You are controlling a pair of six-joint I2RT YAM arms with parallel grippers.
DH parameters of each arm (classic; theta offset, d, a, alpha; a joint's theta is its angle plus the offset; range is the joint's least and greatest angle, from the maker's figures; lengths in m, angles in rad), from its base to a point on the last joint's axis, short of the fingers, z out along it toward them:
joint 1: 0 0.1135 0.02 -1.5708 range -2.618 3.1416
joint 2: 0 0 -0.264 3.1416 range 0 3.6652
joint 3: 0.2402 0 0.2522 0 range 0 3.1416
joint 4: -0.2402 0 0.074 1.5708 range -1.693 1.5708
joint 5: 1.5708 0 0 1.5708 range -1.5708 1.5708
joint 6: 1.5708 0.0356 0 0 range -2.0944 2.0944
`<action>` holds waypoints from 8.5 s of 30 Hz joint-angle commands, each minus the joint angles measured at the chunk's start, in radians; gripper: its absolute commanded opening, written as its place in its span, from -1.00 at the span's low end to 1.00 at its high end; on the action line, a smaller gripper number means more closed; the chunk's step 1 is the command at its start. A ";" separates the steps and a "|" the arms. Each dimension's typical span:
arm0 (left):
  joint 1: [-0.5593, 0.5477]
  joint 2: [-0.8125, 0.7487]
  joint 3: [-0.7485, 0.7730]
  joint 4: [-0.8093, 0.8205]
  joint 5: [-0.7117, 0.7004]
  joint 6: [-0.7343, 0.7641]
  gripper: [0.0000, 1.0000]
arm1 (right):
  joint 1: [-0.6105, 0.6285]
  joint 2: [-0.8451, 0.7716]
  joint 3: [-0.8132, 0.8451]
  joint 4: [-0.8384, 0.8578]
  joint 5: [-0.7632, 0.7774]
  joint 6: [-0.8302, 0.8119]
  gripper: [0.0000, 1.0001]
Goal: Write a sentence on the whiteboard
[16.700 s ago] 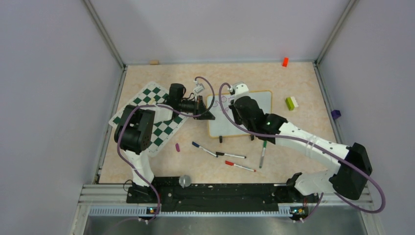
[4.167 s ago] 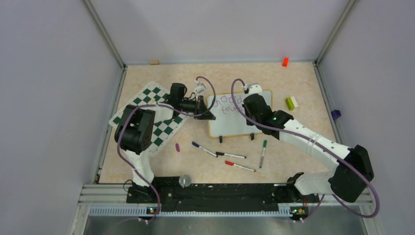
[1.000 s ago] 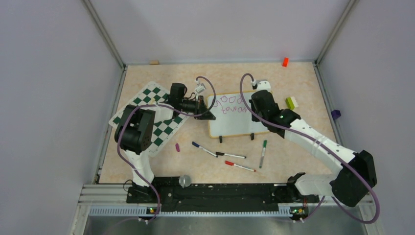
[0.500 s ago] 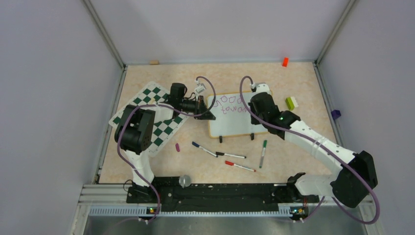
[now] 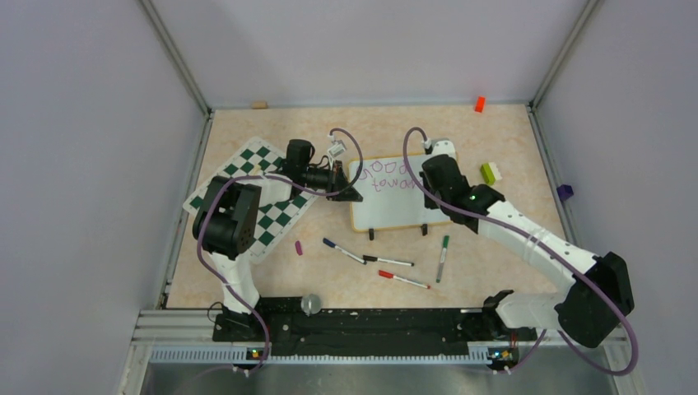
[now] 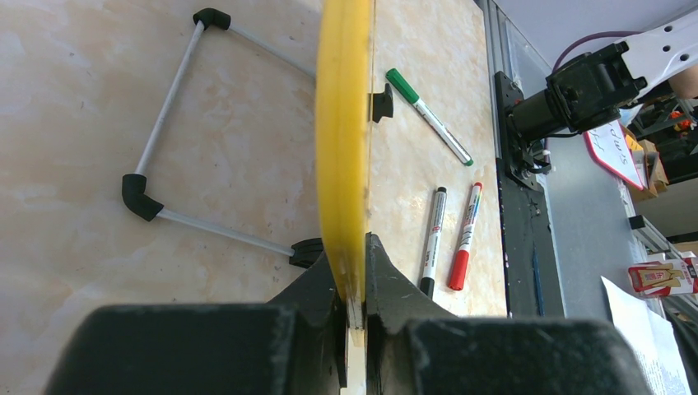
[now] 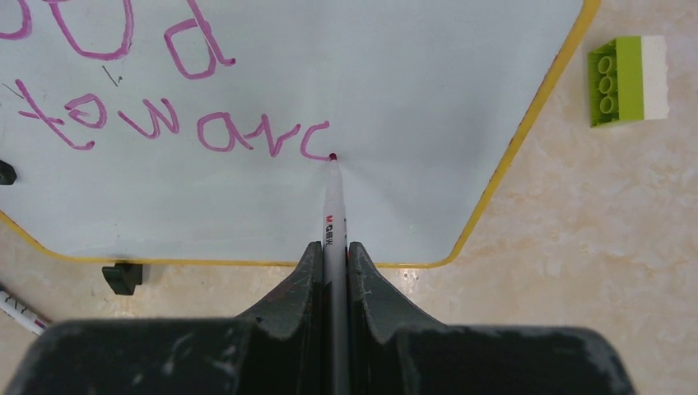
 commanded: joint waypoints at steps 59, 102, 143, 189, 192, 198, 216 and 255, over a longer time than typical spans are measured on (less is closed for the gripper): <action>-0.014 0.014 -0.001 -0.026 -0.019 0.064 -1.00 | -0.038 -0.053 0.014 -0.018 0.023 0.016 -1.00; -0.016 0.003 -0.015 -0.008 -0.087 0.041 -1.00 | 0.077 -0.269 -0.115 0.104 -0.003 0.050 -1.00; -0.023 0.019 0.013 -0.050 -0.091 0.055 -1.00 | 0.077 -0.302 -0.149 0.106 0.012 0.040 -1.00; -0.023 0.020 0.015 -0.049 -0.085 0.056 -1.00 | 0.455 0.195 0.113 0.107 0.309 0.056 -1.00; -0.022 0.021 0.015 -0.049 -0.086 0.056 -1.00 | 0.455 0.207 0.119 0.108 0.309 0.055 -1.00; -0.022 0.019 0.013 -0.049 -0.086 0.057 -1.00 | 0.454 0.211 0.116 0.092 0.328 0.061 -1.00; -0.022 0.019 0.013 -0.049 -0.086 0.058 -1.00 | 0.420 0.233 0.112 0.075 0.339 0.077 -1.00; -0.022 0.019 0.013 -0.047 -0.086 0.058 -1.00 | 0.391 0.257 0.108 0.010 0.294 0.074 -1.00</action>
